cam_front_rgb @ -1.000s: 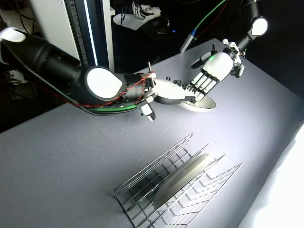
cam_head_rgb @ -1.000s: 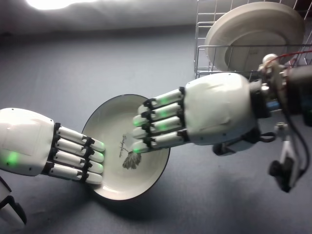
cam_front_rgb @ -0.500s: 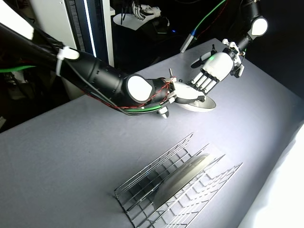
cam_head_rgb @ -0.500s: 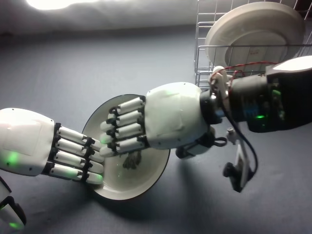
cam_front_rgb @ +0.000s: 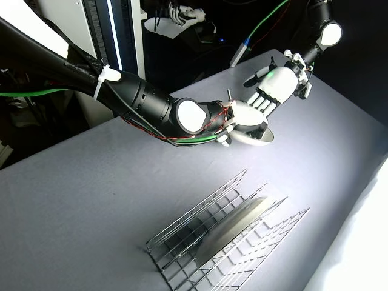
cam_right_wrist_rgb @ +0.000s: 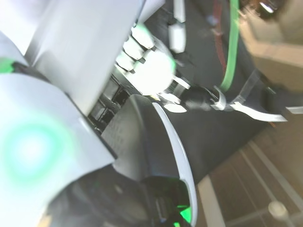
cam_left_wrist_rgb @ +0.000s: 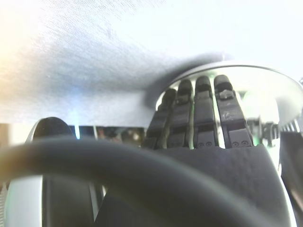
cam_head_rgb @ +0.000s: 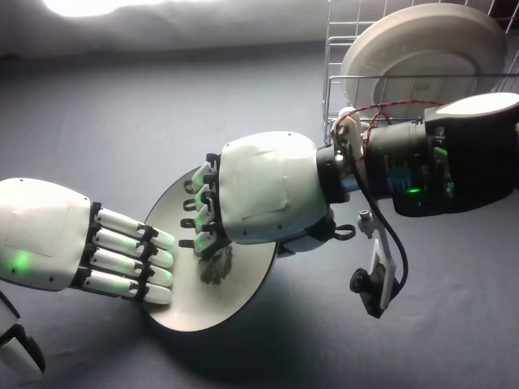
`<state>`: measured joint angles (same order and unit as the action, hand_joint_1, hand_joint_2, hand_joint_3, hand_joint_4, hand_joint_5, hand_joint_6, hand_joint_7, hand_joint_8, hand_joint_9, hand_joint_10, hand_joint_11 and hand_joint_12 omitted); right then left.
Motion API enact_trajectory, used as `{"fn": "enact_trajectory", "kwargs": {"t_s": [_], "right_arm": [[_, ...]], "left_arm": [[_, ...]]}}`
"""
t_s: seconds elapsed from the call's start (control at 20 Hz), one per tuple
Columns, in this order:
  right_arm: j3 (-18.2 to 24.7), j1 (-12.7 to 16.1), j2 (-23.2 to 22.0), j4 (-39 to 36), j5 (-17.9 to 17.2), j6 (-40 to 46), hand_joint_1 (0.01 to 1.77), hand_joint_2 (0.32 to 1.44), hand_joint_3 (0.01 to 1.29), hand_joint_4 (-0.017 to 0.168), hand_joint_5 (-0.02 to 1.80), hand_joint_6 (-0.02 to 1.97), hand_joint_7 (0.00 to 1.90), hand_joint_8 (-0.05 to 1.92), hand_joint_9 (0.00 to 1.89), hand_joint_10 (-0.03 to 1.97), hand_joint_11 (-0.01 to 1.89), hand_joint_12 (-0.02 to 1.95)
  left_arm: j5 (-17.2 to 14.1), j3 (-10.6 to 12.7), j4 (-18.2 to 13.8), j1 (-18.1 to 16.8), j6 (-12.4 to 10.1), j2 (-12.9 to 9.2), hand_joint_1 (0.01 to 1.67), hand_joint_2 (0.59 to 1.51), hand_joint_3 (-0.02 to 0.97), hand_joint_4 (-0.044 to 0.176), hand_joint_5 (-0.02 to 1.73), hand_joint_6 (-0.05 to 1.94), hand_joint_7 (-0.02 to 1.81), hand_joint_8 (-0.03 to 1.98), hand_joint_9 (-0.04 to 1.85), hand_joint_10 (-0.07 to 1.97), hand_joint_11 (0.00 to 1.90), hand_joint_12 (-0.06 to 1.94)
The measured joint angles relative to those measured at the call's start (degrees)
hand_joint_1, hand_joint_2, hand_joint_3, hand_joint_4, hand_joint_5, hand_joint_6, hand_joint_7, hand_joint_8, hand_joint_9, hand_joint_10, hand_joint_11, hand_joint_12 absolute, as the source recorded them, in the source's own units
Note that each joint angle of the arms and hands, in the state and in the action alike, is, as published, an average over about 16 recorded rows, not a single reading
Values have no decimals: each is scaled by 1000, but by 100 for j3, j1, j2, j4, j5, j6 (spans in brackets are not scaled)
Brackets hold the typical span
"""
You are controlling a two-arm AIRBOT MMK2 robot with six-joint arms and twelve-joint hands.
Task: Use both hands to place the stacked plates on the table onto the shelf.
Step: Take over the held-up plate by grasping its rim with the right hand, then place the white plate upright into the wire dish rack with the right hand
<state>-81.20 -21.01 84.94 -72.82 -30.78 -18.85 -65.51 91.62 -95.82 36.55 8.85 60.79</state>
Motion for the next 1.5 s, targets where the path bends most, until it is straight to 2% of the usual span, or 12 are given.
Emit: {"fn": "enact_trajectory", "kwargs": {"t_s": [0.25,0.45,0.75,0.95,1.2,1.5], "right_arm": [[191,2,-173,135,-55,-38,1260,965,16,-10,787,206,854,286,898,512,807,947],[479,38,-467,277,-26,-55,1261,951,15,-10,826,312,924,399,989,678,943,899],[1073,192,-1094,774,117,-59,1286,950,15,-7,872,537,1008,509,1066,783,966,905],[1478,319,-1514,1310,201,-60,1313,950,14,-5,924,674,1070,543,1089,823,954,916],[1899,505,-1972,2223,291,-51,1346,950,14,-2,994,781,1134,574,1101,853,950,925],[2265,749,-2363,3603,509,42,1367,950,14,-2,1034,827,1169,595,1114,842,954,904]], "left_arm": [[-11,-193,-79,-316,-139,-191,22,1064,16,-6,4,-9,29,16,19,15,16,8],[-7,-464,-150,-706,-327,-478,22,1064,17,-2,17,-1,28,16,20,16,15,8],[6,-930,-310,-1320,-696,-1086,22,1062,17,3,26,12,27,16,21,16,15,7],[28,-1132,-379,-1579,-902,-1493,22,1060,17,3,22,11,24,17,21,16,15,8],[46,-1232,-446,-1748,-1115,-1872,22,1058,17,2,17,11,22,17,22,16,15,8],[60,-1218,-464,-1916,-1343,-2103,22,1060,17,2,18,10,23,17,22,16,16,8]]}}
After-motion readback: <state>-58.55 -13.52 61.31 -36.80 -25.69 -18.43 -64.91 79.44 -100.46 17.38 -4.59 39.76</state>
